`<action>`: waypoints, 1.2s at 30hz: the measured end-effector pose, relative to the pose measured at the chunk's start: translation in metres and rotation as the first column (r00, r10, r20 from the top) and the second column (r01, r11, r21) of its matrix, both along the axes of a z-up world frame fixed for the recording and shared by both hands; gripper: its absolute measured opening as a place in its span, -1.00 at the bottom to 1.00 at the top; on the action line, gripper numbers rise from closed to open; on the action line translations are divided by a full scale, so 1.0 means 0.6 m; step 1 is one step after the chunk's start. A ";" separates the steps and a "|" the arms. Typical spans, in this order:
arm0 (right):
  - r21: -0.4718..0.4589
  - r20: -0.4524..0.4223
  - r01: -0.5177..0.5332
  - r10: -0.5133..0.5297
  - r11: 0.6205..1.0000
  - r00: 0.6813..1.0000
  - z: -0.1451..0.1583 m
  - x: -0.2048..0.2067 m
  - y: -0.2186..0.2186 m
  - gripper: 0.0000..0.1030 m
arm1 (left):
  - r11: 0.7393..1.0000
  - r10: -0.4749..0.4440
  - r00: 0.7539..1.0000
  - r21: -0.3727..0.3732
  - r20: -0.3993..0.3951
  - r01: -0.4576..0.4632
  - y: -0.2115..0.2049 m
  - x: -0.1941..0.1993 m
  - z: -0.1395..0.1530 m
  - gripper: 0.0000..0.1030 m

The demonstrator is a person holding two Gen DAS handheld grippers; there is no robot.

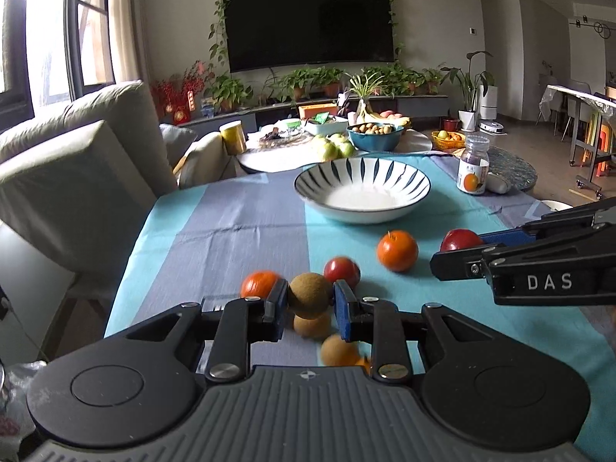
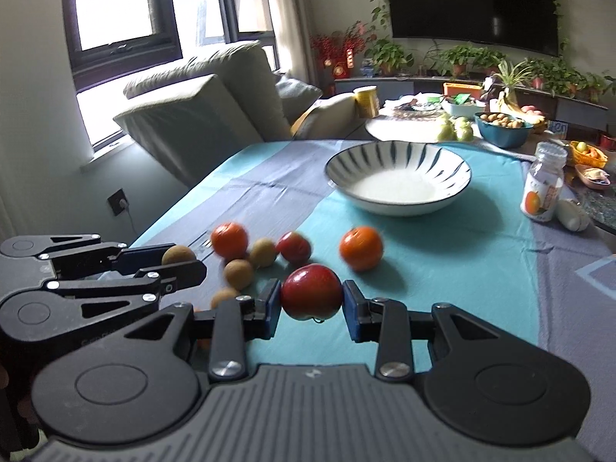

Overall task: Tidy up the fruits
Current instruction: 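Carry the apple and kiwi with both tools over the striped white bowl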

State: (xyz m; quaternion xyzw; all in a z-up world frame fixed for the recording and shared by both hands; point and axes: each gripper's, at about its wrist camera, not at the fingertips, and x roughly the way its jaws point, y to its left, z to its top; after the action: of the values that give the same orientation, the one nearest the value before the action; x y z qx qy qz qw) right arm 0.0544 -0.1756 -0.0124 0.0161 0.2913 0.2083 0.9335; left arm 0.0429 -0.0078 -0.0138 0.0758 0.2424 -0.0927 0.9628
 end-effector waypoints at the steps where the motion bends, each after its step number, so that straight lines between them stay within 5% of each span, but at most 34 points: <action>1: 0.005 0.004 0.010 -0.010 1.000 1.000 0.002 0.007 -0.004 0.52 | 1.000 -0.005 1.000 0.002 0.004 0.005 -0.004 0.010 0.003 -0.54; 19: 0.002 0.030 0.115 -0.115 0.993 0.993 -0.001 0.153 -0.056 0.52 | 0.997 -0.071 0.996 -0.018 -0.057 0.070 -0.076 0.224 0.014 -0.54; 36: -0.024 0.001 0.105 -0.105 0.994 0.995 -0.027 0.221 -0.056 0.52 | 0.998 -0.063 0.991 -0.021 -0.117 0.061 -0.090 0.329 -0.021 -0.54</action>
State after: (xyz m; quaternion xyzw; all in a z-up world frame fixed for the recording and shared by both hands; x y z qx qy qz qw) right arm 0.1870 -0.2093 -0.0283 0.0204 0.2927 0.1556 0.9432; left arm 0.2404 -0.0617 -0.0265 0.0696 0.2952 -0.1289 0.9441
